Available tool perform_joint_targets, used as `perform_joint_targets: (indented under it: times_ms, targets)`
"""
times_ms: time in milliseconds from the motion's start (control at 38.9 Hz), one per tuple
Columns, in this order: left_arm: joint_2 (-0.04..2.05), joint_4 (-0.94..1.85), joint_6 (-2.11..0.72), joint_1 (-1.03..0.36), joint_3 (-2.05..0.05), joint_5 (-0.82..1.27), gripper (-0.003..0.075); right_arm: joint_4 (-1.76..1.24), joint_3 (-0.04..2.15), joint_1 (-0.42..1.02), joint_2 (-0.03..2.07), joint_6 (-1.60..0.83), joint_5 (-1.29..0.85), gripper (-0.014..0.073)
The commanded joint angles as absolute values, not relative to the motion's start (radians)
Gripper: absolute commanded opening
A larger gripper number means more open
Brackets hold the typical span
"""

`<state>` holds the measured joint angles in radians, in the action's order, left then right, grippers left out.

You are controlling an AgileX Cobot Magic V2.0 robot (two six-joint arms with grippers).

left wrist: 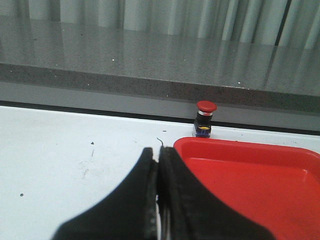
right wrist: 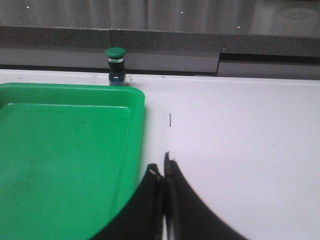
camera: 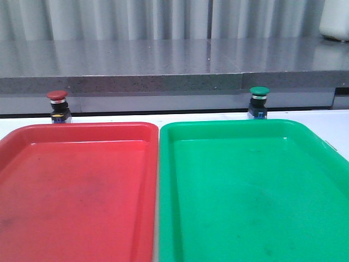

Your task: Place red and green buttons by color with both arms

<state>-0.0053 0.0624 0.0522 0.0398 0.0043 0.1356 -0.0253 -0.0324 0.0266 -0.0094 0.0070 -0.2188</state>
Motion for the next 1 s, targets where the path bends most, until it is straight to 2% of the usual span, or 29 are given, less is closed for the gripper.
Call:
perform_joint_targets:
  times_ms: [0,976]
  targets:
    - [-0.021,0.07,0.063,0.042,0.029,0.049,-0.002,-0.014,-0.021,0.02,-0.027,0.0,-0.132,-0.0039]
    - [-0.021,0.07,0.063,0.042,0.029,0.047,-0.002,-0.014,-0.021,0.02,-0.027,0.0,-0.111,-0.0039]
